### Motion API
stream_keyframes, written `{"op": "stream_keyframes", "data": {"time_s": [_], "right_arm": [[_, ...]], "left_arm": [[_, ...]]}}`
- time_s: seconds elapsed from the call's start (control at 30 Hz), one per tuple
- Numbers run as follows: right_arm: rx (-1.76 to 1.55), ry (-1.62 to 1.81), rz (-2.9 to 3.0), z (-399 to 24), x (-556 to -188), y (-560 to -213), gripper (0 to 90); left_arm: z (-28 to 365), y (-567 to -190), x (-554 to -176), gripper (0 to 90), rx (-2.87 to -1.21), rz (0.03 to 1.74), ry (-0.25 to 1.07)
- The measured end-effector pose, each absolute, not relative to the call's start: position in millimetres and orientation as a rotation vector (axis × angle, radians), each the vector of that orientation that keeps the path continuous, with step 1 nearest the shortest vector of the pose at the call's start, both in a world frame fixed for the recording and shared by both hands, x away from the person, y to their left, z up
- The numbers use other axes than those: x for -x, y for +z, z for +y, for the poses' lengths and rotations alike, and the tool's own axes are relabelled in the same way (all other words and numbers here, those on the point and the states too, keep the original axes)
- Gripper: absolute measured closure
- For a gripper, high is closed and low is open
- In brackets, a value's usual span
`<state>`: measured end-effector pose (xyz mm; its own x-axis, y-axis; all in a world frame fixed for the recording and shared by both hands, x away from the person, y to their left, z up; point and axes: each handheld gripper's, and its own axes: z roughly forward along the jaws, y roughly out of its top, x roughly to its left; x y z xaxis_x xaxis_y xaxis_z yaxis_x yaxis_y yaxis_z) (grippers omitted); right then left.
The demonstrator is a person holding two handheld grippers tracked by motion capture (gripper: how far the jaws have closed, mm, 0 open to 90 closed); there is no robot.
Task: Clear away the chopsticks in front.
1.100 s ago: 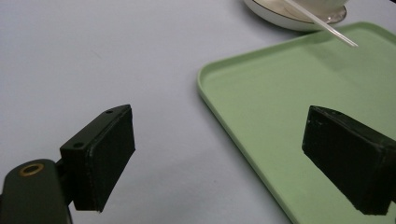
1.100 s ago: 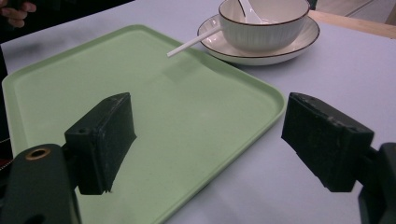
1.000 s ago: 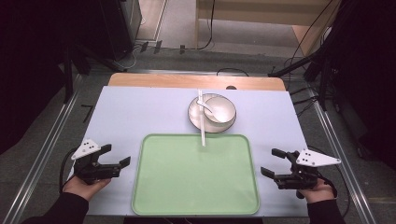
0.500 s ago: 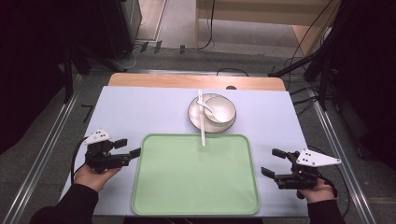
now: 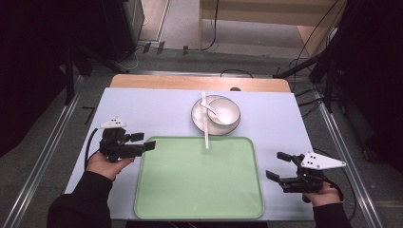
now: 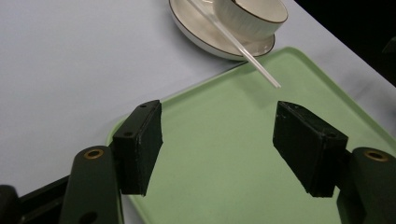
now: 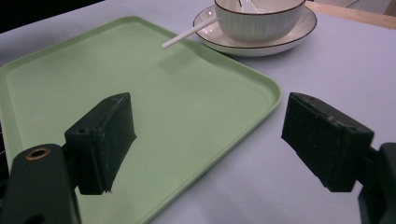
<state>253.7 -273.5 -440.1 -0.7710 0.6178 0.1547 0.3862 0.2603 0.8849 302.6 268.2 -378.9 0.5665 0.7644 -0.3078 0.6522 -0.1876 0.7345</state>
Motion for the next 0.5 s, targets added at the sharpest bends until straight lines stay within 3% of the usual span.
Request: {"op": "stream_keyframes", "data": {"time_s": [0.5], "right_arm": [[-0.953, 1.485, 2.326, -273.9, -254.7, -442.3, 17.6]], "left_arm": [[223.8, -366.9, -334.7, 33.8, -1.972, 1.137, 0.175]]}}
